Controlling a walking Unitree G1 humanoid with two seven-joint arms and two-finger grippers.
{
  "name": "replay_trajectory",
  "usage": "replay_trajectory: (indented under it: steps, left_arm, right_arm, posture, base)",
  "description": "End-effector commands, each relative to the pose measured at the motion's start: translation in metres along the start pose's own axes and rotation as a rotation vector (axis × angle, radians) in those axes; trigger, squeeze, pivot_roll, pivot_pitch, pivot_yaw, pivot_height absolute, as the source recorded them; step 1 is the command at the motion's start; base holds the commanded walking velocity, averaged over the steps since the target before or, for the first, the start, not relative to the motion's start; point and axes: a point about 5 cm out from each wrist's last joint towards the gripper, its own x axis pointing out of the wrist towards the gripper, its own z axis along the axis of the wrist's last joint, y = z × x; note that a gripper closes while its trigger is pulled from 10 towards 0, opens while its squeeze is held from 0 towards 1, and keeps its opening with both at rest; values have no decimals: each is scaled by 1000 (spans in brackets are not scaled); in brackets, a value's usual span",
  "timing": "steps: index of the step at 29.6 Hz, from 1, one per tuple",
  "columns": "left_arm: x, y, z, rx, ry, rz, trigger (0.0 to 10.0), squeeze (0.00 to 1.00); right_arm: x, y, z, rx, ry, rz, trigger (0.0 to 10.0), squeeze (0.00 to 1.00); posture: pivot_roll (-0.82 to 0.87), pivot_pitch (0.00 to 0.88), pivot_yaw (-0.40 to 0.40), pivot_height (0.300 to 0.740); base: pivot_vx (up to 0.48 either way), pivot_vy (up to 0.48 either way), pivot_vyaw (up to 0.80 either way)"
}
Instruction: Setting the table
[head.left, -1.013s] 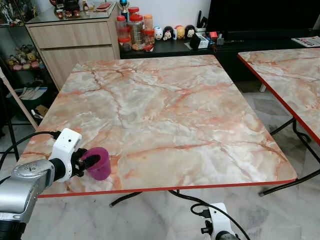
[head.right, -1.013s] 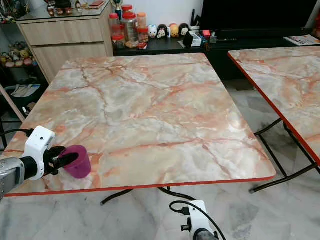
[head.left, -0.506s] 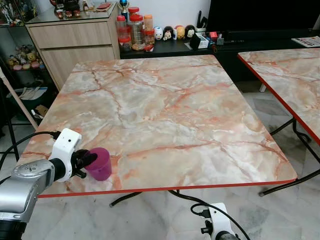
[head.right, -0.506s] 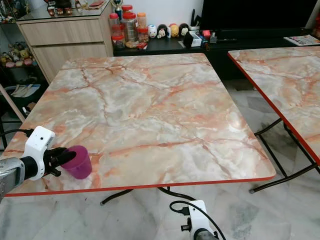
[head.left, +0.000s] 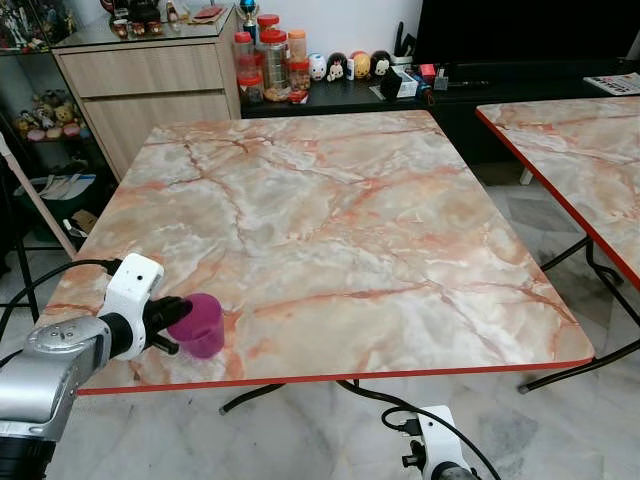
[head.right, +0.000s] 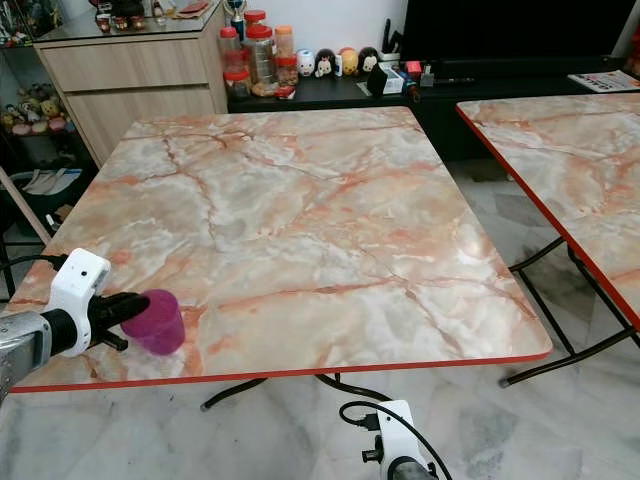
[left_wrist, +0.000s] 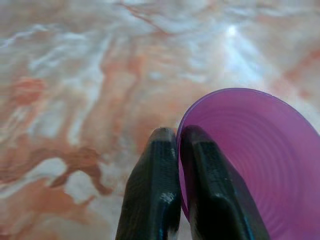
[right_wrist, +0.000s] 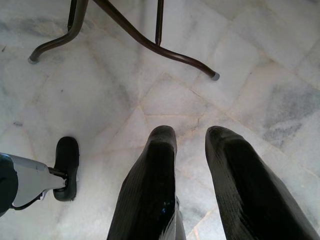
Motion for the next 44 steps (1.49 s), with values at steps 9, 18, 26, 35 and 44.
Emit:
replay_trajectory:
  steps: [9,18,26,35,44]
  left_arm:
    - [-5,40,38,-294,-475,403,10000,0]
    - [13,11,36,-451,-668,518,10000,0]
    - [29,-23,45,-499,-790,579,10000,0]
    - [28,-7,60,-427,-840,629,10000,0]
    - [29,-4,57,-412,-832,653,10000,0]
  right_arm:
    - [1,-2,3,3,-5,2,10000,0]
    - [0,-4,3,7,-5,-7,10000,0]
    - [-1,-8,-4,24,16,-25,10000,0]
    - [-1,-11,-3,42,4,-37,10000,0]
    - [-1,-8,0,53,-12,-27,10000,0]
  posture:
    - [81,0,12,723]
    - [70,0,11,723]
    - [59,0,11,723]
    - [56,0,11,723]
    - [65,0,9,723]
  base:
    - [0,0,0]
    - [0,0,0]
    - [0,-97,0]
    - [0,-398,0]
    - [0,-398,0]
